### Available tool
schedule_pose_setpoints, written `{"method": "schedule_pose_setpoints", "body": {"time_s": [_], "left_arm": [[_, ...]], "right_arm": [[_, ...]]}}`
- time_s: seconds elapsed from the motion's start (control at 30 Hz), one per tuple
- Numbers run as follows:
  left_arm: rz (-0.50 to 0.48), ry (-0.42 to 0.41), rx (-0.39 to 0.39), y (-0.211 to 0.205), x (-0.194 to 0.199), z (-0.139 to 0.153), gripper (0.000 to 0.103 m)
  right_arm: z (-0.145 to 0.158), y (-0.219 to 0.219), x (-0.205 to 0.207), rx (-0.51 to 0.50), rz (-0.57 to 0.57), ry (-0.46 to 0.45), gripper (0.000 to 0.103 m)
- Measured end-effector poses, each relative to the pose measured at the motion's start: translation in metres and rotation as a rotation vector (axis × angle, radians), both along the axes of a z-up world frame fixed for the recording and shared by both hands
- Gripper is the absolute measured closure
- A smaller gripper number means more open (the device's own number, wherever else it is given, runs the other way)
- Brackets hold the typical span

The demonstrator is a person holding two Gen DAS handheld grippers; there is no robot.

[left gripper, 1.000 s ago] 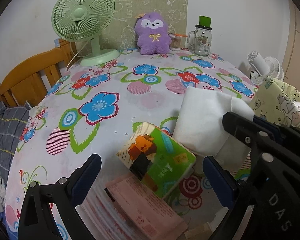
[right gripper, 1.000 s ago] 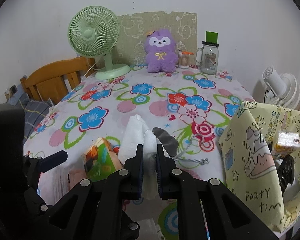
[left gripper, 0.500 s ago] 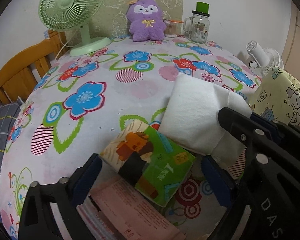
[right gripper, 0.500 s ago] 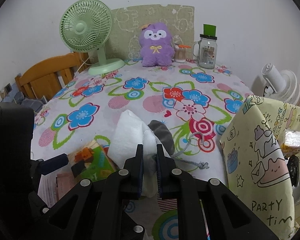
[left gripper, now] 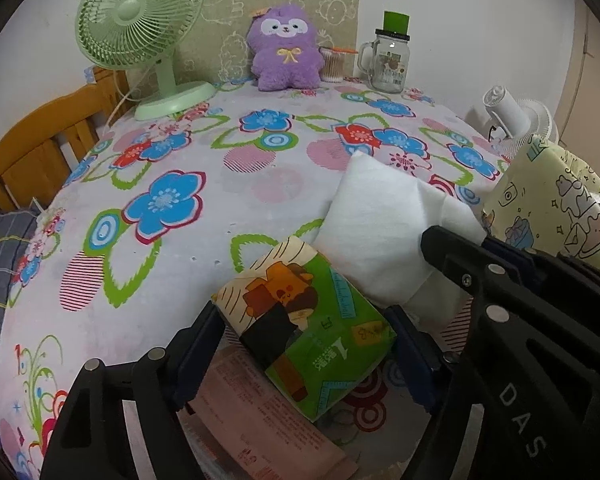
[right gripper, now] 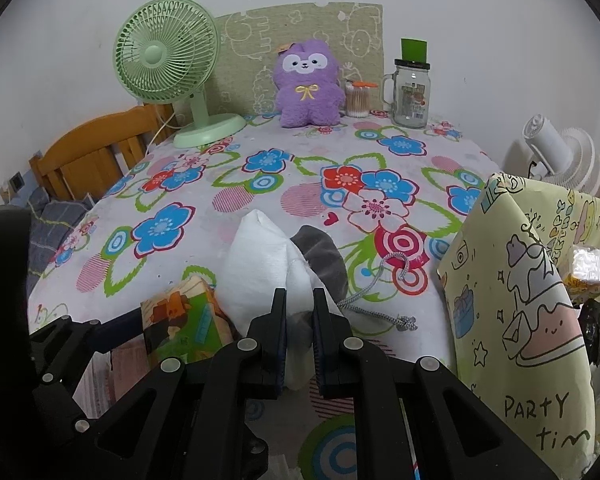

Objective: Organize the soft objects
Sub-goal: 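Grasp the green tissue pack with the left tool, then lift and carry the towel and tissue pack toward the fabric box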

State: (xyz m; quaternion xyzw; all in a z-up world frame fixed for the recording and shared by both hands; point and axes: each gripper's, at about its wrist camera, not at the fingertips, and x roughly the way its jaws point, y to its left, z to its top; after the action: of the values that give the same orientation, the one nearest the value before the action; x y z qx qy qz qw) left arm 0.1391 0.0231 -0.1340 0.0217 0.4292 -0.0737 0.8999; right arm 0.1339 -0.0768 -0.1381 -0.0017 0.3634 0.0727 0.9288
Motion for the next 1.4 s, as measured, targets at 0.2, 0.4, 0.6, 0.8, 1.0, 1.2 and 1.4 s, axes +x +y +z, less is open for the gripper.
{"method": "schedule_pose_setpoints", "body": {"time_s": [0.2, 0.4, 0.6, 0.8, 1.0, 1.2, 1.4], "left_arm": [[0.013, -0.03, 0.005, 0.004, -0.008, 0.008, 0.021], [0.033, -0.074, 0.005, 0.009, -0.018, 0.017, 0.021], [0.042, -0.1, 0.005, 0.013, -0.026, 0.026, 0.021], [0.048, -0.134, 0.008, 0.014, -0.035, 0.037, 0.021], [0.05, -0.178, 0.007, 0.012, -0.047, 0.052, 0.021], [0.052, -0.21, 0.004, 0.009, -0.055, 0.065, 0.021], [0.048, -0.239, -0.001, 0.003, -0.063, 0.077, 0.021]], "right_arm": [[0.004, 0.002, -0.006, 0.004, 0.003, -0.003, 0.089], [0.011, 0.006, -0.014, 0.004, 0.009, -0.01, 0.089], [0.019, 0.009, -0.021, -0.006, 0.014, -0.022, 0.089], [0.031, 0.011, -0.031, -0.014, 0.022, -0.041, 0.089], [0.044, 0.011, -0.04, -0.019, 0.027, -0.062, 0.089], [0.058, 0.01, -0.049, -0.029, 0.03, -0.089, 0.089], [0.071, 0.007, -0.058, -0.04, 0.029, -0.12, 0.089]]}}
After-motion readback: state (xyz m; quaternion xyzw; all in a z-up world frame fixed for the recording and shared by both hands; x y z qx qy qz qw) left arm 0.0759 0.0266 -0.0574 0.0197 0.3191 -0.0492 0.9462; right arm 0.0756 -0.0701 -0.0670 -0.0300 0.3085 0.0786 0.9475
